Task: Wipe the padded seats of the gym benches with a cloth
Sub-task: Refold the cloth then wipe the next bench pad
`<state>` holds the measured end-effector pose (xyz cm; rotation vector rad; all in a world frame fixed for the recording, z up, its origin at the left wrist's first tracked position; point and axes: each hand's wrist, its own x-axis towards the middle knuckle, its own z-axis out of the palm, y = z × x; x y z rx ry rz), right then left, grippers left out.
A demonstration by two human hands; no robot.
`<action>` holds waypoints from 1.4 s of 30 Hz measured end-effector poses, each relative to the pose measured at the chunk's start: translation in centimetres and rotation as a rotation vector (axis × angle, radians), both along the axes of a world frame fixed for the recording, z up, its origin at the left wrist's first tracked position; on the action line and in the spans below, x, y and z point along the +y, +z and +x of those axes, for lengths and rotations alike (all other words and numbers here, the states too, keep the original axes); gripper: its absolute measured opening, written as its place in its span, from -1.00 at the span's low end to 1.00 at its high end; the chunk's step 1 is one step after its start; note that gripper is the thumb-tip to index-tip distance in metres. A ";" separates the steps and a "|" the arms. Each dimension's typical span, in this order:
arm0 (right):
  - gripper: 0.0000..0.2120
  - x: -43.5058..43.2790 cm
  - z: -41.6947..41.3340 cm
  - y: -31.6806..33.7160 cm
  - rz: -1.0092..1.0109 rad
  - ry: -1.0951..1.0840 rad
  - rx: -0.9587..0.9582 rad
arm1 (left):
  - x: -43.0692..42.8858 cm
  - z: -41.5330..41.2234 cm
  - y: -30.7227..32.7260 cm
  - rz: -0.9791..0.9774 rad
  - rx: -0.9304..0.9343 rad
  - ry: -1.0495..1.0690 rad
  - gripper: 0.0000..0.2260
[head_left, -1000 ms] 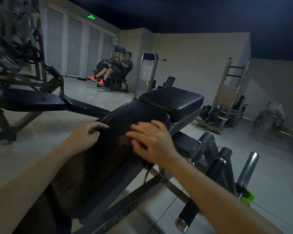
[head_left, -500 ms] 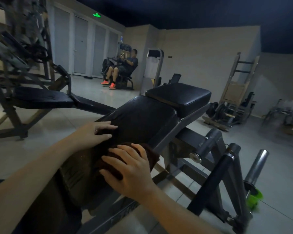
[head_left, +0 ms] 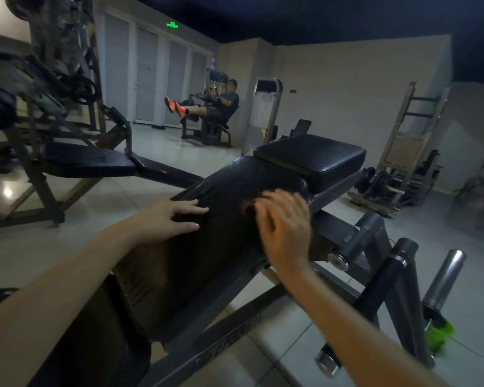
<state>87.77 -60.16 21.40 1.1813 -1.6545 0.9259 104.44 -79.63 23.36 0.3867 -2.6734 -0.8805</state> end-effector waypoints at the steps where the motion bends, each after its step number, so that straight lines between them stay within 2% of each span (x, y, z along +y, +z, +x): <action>1: -0.79 -0.5 2.1 -1.7 -0.009 0.057 0.028 | 0.0 0.0 0.1 -0.003 -0.006 -0.007 -0.65; 3: -0.85 -1.5 6.6 -5.2 0.057 0.199 0.111 | -0.1 -0.1 0.2 -0.010 -0.001 -0.019 -0.64; 6: -0.81 -2.3 10.5 -8.5 0.142 0.310 0.151 | -0.1 0.0 -0.3 -0.019 -0.002 -0.012 -0.62; 12: -0.72 -1.3 5.8 -5.7 0.312 0.348 0.492 | -0.2 0.4 -0.5 -0.023 0.005 -0.021 -0.62; 17: -0.76 -0.7 2.2 -2.9 0.255 0.271 0.473 | -0.2 0.2 -0.7 -0.026 0.023 -0.026 -0.62; 22: -0.72 -0.6 -0.4 -1.3 0.187 0.258 0.427 | -0.3 0.2 -0.6 0.003 -0.007 -0.012 -0.62; 26: -0.68 -0.4 -2.4 0.3 0.146 0.236 0.401 | 0.1 0.3 -0.1 -0.049 -0.039 0.008 -0.62; 30: -0.67 0.2 -4.5 1.8 -0.054 0.154 0.207 | 0.3 0.4 0.1 -0.033 -0.057 0.013 -0.62; 34: -0.62 0.0 -6.1 3.4 -0.344 0.096 -0.268 | 0.5 0.3 -0.2 -0.044 -0.042 0.003 -0.61; 37: -0.64 -1.5 -3.9 2.5 -0.496 0.267 -0.566 | 0.7 0.3 -0.3 -0.066 -0.050 -0.002 -0.61; 42: -0.69 -2.3 -1.3 0.7 -0.588 0.276 -0.671 | 0.5 0.5 -0.7 -0.073 -0.053 -0.010 -0.60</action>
